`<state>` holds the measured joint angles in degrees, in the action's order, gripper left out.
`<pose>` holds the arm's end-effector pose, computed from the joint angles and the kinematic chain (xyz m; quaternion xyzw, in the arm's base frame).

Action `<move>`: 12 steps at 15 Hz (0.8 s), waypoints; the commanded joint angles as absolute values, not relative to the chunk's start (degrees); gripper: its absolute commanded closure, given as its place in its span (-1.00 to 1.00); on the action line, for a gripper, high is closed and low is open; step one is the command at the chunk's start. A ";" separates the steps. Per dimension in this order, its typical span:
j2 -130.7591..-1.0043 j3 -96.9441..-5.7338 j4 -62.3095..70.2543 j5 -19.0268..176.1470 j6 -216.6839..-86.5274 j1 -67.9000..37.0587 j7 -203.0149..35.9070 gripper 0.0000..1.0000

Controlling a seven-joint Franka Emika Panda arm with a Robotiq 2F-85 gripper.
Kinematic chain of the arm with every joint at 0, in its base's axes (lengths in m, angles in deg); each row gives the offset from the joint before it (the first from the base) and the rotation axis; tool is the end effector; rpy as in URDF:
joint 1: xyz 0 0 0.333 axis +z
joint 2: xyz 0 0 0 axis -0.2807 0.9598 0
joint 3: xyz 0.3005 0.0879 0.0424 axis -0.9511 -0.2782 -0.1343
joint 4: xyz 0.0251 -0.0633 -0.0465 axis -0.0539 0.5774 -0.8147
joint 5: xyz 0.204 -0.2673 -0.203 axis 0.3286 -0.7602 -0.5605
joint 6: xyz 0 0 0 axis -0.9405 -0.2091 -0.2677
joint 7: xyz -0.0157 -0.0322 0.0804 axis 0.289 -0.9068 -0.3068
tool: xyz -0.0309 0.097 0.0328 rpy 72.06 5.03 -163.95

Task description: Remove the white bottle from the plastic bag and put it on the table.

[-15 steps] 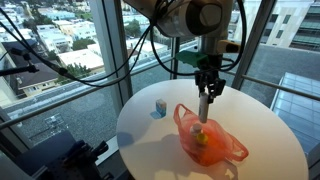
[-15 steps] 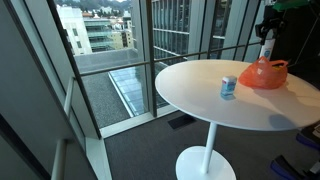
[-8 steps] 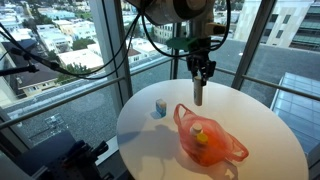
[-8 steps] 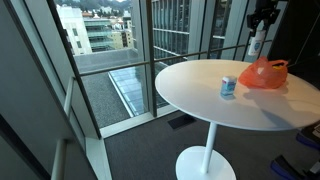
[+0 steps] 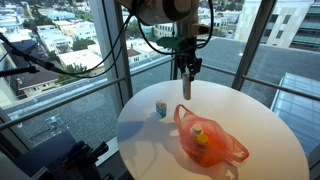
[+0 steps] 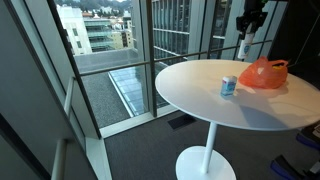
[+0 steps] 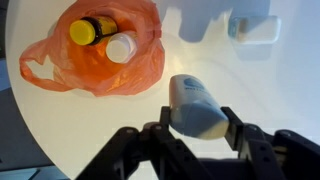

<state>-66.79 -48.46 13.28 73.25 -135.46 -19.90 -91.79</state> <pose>0.6224 -0.1169 0.4094 0.9829 -0.1658 0.0123 0.0791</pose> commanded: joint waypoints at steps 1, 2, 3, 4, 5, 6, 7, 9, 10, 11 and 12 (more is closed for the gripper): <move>-66.79 -49.45 14.50 74.83 -136.52 -20.33 -88.50 0.44; -66.51 -49.59 15.00 75.32 -136.75 -20.58 -87.86 0.44; -66.23 -49.61 15.39 75.63 -137.07 -20.69 -87.42 0.44; -65.91 -49.52 15.87 75.90 -137.60 -20.81 -86.98 0.44; -65.47 -49.44 16.50 76.24 -138.38 -21.07 -86.40 0.44; -64.87 -49.39 16.98 76.78 -139.09 -21.38 -85.84 0.44; -64.35 -49.34 17.36 77.29 -139.69 -21.66 -85.35 0.44; -62.95 -49.22 18.05 78.07 -140.88 -22.29 -84.65 0.44; -62.21 -49.15 18.42 78.46 -141.59 -22.58 -84.48 0.44; -61.49 -49.05 18.65 78.66 -142.18 -22.81 -84.57 0.44; -60.51 -48.97 18.74 79.06 -142.71 -23.07 -84.85 0.44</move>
<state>-61.98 -49.11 18.42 77.28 -141.05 -22.18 -86.35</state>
